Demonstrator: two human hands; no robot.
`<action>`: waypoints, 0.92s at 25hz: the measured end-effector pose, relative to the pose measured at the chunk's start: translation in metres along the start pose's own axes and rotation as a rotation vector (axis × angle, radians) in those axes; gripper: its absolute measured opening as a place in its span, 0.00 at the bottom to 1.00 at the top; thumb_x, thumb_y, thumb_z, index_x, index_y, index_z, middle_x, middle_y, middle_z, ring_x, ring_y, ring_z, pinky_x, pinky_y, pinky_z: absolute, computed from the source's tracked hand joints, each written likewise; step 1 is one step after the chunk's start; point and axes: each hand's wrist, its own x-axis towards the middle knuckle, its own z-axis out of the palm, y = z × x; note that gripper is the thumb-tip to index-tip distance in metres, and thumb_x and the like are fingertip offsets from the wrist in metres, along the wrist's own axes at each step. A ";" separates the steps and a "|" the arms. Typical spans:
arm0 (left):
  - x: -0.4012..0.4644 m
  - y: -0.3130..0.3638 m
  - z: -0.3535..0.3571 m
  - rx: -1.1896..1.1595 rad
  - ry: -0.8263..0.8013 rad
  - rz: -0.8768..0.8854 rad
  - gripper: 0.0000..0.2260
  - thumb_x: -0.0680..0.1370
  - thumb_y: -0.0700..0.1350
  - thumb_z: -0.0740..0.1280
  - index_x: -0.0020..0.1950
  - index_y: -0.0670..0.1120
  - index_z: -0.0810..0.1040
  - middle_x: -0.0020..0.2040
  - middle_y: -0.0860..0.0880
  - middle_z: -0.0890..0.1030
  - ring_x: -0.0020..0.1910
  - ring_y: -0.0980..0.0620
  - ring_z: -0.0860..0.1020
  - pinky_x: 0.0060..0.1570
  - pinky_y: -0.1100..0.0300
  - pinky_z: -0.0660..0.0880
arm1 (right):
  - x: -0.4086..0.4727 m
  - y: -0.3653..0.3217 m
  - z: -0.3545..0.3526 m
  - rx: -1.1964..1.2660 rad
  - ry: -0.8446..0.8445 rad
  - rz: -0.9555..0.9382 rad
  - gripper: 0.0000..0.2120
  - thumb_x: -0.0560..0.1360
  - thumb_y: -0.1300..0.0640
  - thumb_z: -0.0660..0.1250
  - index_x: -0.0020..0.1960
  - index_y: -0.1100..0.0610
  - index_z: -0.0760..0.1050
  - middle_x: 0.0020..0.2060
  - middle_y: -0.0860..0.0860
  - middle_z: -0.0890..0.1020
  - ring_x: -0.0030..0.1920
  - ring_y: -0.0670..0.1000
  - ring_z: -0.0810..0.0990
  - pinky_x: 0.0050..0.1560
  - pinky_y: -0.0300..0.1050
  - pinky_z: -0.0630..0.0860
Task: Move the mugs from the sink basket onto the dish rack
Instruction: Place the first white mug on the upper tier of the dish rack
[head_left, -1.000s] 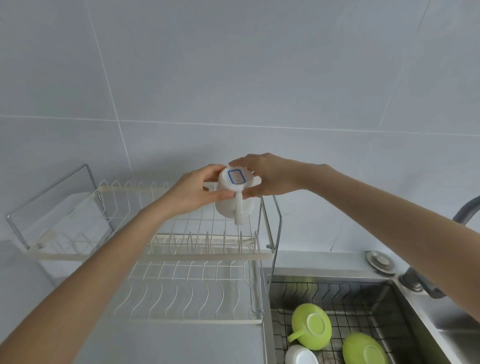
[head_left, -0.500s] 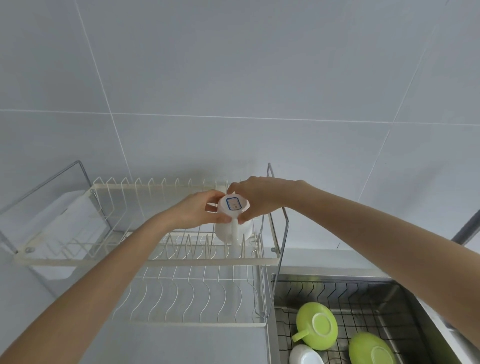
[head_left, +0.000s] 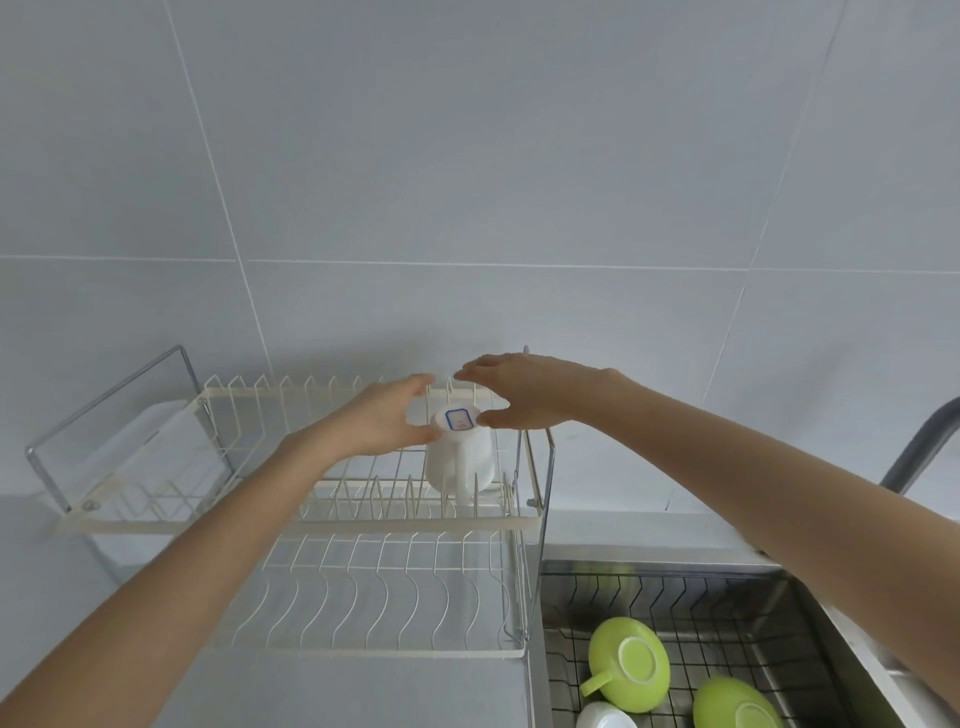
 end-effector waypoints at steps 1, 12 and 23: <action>-0.008 0.009 -0.004 0.135 0.068 0.023 0.30 0.75 0.50 0.66 0.73 0.48 0.57 0.73 0.48 0.65 0.71 0.47 0.65 0.68 0.53 0.64 | -0.010 0.000 -0.005 -0.014 0.047 -0.003 0.27 0.78 0.52 0.59 0.74 0.54 0.54 0.75 0.52 0.60 0.73 0.54 0.61 0.71 0.50 0.61; -0.061 0.116 0.027 0.377 0.322 0.271 0.28 0.78 0.52 0.58 0.74 0.46 0.53 0.77 0.46 0.56 0.76 0.47 0.54 0.73 0.51 0.55 | -0.134 0.020 0.005 -0.022 0.342 0.195 0.32 0.77 0.50 0.60 0.75 0.54 0.49 0.77 0.52 0.53 0.77 0.52 0.49 0.75 0.46 0.48; -0.069 0.172 0.134 0.352 0.182 0.303 0.29 0.78 0.52 0.56 0.75 0.47 0.48 0.78 0.46 0.50 0.77 0.46 0.48 0.75 0.50 0.48 | -0.209 0.062 0.091 0.082 0.178 0.358 0.37 0.76 0.49 0.62 0.76 0.52 0.43 0.77 0.53 0.47 0.77 0.53 0.43 0.76 0.51 0.41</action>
